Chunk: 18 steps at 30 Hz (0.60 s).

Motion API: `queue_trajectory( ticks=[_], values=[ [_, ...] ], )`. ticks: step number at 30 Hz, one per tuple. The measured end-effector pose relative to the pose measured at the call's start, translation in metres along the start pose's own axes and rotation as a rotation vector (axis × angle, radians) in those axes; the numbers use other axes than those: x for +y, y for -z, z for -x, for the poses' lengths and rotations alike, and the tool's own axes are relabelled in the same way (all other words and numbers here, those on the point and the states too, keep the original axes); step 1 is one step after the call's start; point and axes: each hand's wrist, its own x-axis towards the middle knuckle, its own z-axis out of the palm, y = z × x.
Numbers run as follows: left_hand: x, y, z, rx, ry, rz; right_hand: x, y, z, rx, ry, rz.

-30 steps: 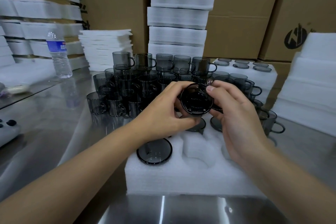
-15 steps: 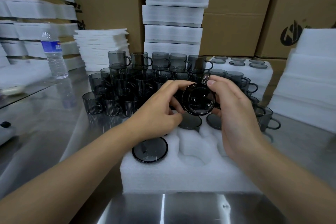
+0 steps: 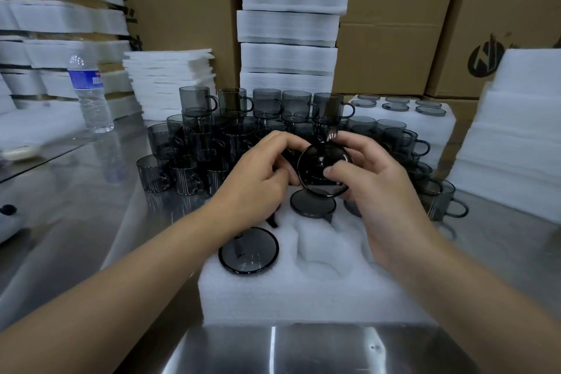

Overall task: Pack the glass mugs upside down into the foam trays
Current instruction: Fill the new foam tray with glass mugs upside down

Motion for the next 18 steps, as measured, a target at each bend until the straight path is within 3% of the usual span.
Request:
queue_trajectory(
  ticks=[7,18],
  values=[
    [0.0007,0.0008,-0.0008,0.135,0.073,-0.063,-0.005,-0.001,0.0032,-0.113,-0.044,0.092],
    [0.0041,0.0011,0.0014,0.112,0.12,-0.07,-0.0103,0.0038,0.0027,-0.261,-0.032,0.614]
  ],
)
